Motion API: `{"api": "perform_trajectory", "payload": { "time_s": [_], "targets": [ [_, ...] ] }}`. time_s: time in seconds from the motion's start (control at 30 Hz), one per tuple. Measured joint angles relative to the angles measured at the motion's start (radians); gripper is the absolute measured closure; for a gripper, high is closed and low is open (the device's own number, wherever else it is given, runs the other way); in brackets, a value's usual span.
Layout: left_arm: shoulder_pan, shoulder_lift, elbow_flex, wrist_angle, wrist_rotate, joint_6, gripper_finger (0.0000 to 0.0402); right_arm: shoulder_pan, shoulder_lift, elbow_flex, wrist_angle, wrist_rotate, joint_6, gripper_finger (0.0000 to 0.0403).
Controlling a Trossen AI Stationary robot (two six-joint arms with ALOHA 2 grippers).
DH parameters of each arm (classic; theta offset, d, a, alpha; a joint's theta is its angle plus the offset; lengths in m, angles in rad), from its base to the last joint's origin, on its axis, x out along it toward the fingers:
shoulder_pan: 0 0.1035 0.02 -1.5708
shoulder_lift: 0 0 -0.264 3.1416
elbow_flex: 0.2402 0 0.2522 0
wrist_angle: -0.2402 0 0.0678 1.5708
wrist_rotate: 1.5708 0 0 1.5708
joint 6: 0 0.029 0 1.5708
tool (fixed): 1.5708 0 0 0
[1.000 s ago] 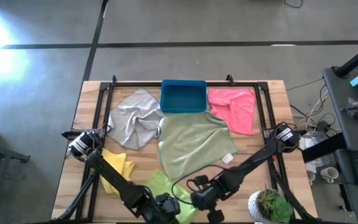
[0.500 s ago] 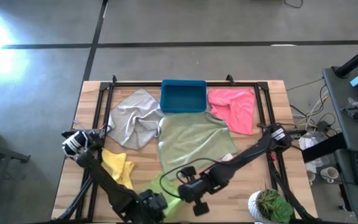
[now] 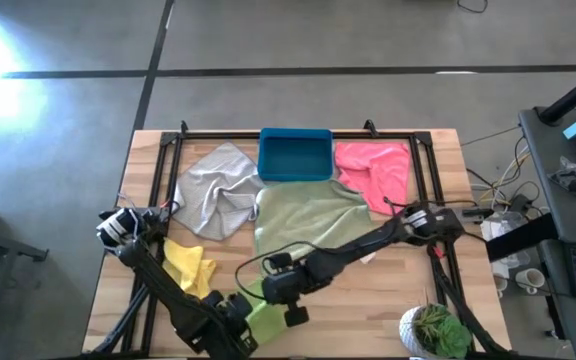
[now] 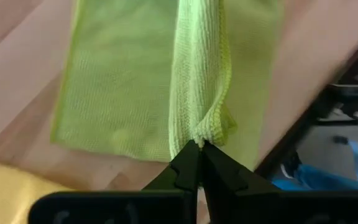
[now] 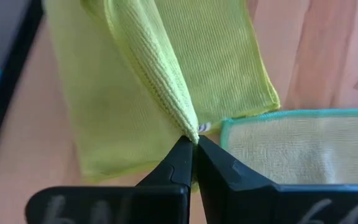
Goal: Fold microfiber towels
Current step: Fold the light green microfiber cloth
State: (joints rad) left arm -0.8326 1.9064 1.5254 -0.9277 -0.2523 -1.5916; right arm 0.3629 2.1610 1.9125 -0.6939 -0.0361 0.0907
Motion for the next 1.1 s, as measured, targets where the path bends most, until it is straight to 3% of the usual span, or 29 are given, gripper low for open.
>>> {"api": "perform_trajectory", "payload": {
  "time_s": [0.37, 0.57, 0.87, 1.1],
  "targets": [
    [0.002, 0.001, -0.040, -0.003, -0.001, -0.003, 0.0401, -0.025, 0.118, 0.140, -0.099, -0.016, -0.050, 0.0392],
    [0.001, 0.001, -0.059, -0.002, 0.000, -0.041, 0.0394, -0.029, 0.121, 0.171, -0.092, -0.016, -0.062, 0.0364],
    [0.002, -0.016, -0.062, -0.120, 0.033, -0.137, 0.0314, -0.077, 0.121, 0.187, -0.084, -0.010, -0.012, 0.0296],
    [0.003, -0.070, -0.062, -0.171, 0.098, -0.122, 0.0261, -0.100, 0.078, 0.191, -0.207, -0.026, -0.015, 0.0275]
  ]
}}
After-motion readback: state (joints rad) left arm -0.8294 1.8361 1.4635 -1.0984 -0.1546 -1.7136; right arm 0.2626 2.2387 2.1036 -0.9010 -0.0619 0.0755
